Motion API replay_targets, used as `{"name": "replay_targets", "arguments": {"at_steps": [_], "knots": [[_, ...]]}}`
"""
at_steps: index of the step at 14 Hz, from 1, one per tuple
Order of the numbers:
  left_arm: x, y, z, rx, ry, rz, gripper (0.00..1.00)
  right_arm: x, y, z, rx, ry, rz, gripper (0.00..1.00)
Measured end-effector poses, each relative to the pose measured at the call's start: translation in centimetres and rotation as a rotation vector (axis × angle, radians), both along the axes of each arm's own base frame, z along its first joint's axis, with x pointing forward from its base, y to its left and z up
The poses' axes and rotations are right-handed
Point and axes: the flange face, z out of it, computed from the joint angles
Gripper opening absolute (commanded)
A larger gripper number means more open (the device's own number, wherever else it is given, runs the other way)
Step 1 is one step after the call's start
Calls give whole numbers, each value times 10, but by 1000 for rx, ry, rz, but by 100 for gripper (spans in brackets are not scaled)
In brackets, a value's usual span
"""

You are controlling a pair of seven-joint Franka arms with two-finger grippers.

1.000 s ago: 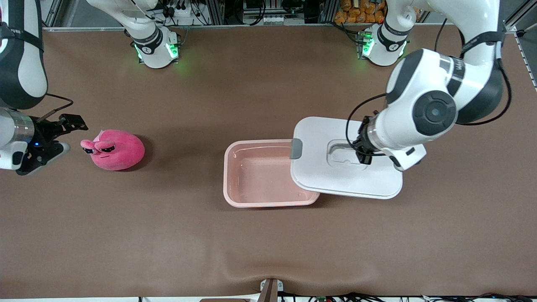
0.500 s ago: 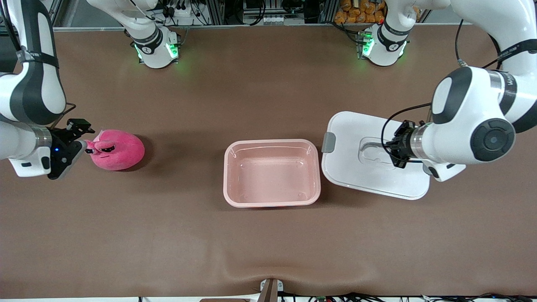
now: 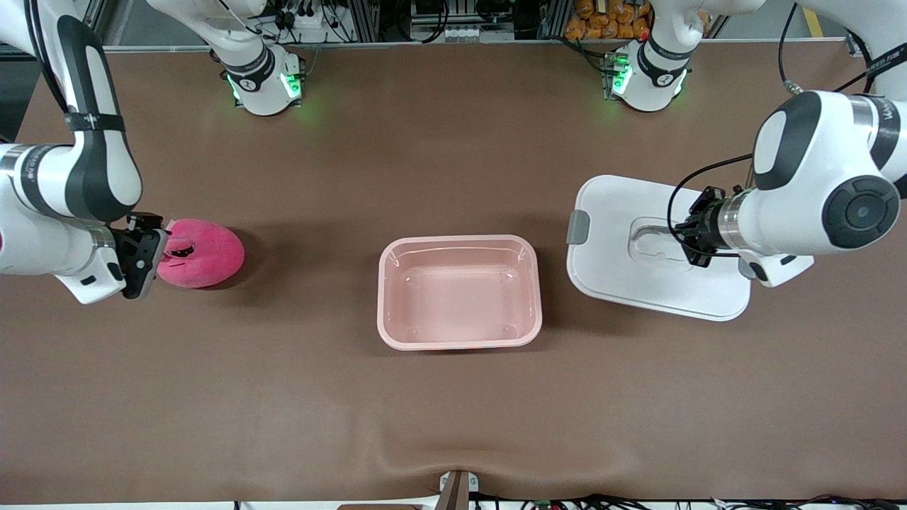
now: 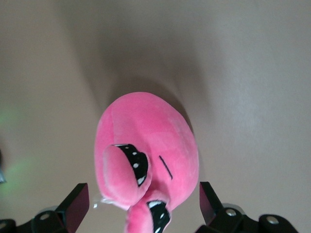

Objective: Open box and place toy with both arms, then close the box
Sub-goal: 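Move the lid aside with the left gripper while the right gripper grasps the toy, then lift the pink plush toy with the right gripper toward the pink box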

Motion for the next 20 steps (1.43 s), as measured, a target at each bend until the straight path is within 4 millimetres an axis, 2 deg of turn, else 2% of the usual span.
{"name": "replay_targets", "arguments": {"at_steps": [2, 5, 8, 9, 11, 12, 13, 14, 16, 20], "knots": [[1, 14, 1, -4, -21, 23, 0, -5, -1, -12, 19, 7, 43, 100], [6, 32, -2, -2, -36, 56, 0, -13, 1, -18, 32, 16, 79, 100], [15, 80, -3, -2, -66, 135, 0, -23, 4, -20, 36, -8, 99, 100], [17, 96, -4, 1, -79, 161, 0, -27, 5, -25, 35, -20, 103, 94], [20, 116, -8, 17, -90, 185, 0, -35, 8, -40, 38, -31, 113, 60], [21, 117, -12, 20, -88, 186, 0, -37, 10, -45, 42, -32, 129, 43], [21, 116, -16, 22, -83, 184, 0, -38, 12, -47, 46, -33, 151, 22], [22, 113, -21, 24, -76, 185, 0, -37, 14, -46, 52, -37, 175, 12], [23, 110, -29, 32, -65, 196, 0, -36, 15, -41, 62, -51, 221, 0], [23, 105, -32, 41, -59, 211, 0, -36, 14, -32, 62, -67, 236, 0]]}}
